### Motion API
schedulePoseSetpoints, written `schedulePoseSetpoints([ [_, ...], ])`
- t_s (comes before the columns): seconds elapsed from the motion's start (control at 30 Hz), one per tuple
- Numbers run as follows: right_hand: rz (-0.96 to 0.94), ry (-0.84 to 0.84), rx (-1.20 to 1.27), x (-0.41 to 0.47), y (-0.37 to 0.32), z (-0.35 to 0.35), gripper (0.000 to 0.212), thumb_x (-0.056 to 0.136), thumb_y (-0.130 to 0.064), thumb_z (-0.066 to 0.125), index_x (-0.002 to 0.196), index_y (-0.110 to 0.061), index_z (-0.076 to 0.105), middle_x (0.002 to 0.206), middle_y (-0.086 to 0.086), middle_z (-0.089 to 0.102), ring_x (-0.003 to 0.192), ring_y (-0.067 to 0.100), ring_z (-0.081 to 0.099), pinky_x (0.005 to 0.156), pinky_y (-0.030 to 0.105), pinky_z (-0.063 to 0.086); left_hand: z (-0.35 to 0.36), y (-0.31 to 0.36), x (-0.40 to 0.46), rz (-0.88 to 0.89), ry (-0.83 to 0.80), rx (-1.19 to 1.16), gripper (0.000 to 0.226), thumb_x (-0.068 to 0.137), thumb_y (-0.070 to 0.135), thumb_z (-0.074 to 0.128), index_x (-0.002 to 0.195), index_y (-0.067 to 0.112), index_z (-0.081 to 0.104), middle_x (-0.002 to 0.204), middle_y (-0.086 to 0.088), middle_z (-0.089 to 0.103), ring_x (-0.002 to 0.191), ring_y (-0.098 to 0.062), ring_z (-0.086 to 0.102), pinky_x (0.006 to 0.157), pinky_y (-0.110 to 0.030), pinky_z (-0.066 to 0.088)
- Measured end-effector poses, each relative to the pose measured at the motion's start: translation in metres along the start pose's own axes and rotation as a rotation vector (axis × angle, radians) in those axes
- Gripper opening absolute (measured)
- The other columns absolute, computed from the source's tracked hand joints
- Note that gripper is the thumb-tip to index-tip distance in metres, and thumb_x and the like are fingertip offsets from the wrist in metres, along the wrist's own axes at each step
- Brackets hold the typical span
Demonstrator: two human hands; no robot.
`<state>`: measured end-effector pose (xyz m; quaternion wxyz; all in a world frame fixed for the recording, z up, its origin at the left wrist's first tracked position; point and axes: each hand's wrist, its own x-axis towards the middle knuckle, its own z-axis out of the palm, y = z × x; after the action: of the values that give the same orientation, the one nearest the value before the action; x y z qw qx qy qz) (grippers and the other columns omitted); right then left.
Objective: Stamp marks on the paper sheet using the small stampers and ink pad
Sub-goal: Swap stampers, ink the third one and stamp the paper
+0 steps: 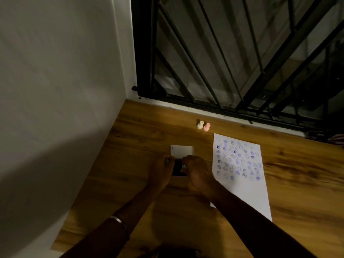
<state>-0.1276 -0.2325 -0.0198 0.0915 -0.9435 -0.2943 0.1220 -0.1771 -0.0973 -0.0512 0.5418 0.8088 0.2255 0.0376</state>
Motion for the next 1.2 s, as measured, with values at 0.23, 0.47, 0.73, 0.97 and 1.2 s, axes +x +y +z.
schedulePoseSetpoints([
  [0.23,-0.052,0.038,0.066,-0.004,0.007,0.001,0.030,0.088,-0.024,0.064,0.115,-0.012,0.062,0.119,0.010,0.065,0.115,0.027,0.057,0.098,0.038,0.047,0.004,0.004,-0.002,-0.007,0.000,-0.005,0.024,0.099,0.030,0.049,0.103,0.011,0.064,0.095,-0.006,0.065,0.079,-0.017,0.062,0.056,-0.017,0.040],
  [0.47,-0.066,0.115,0.120,-0.013,0.007,-0.005,0.025,0.088,-0.022,0.064,0.111,-0.012,0.063,0.115,0.011,0.065,0.110,0.027,0.059,0.091,0.036,0.049,-0.001,0.013,-0.003,0.017,-0.013,-0.035,0.024,0.099,0.027,0.049,0.100,0.008,0.064,0.089,-0.004,0.060,0.077,-0.015,0.058,0.059,-0.021,0.041],
  [0.73,0.191,0.351,0.156,-0.043,0.045,-0.021,0.018,0.088,-0.024,0.063,0.105,-0.018,0.065,0.102,0.007,0.071,0.089,0.021,0.067,0.075,0.034,0.056,0.021,0.036,-0.008,0.179,-0.160,0.033,0.032,0.103,0.021,0.038,0.094,0.010,0.067,0.099,-0.009,0.069,0.091,-0.022,0.065,0.072,-0.022,0.046],
  [0.97,0.421,0.363,0.128,-0.089,0.099,-0.025,0.019,0.088,-0.024,0.064,0.103,-0.012,0.064,0.097,0.009,0.071,0.081,0.017,0.063,0.069,0.023,0.048,0.078,0.057,-0.038,0.410,-0.416,0.359,0.024,0.097,0.031,0.051,0.118,0.021,0.056,0.110,-0.004,0.068,0.099,-0.020,0.066,0.082,-0.032,0.056],
  [1.2,0.546,0.334,0.161,-0.116,0.129,-0.020,0.019,0.086,-0.023,0.068,0.101,-0.011,0.066,0.101,0.012,0.070,0.086,0.024,0.064,0.070,0.029,0.049,0.112,0.051,-0.075,0.505,-0.571,0.628,0.057,0.089,0.041,0.060,0.135,0.020,0.033,0.127,-0.010,0.059,0.110,-0.030,0.061,0.089,-0.042,0.055],
])
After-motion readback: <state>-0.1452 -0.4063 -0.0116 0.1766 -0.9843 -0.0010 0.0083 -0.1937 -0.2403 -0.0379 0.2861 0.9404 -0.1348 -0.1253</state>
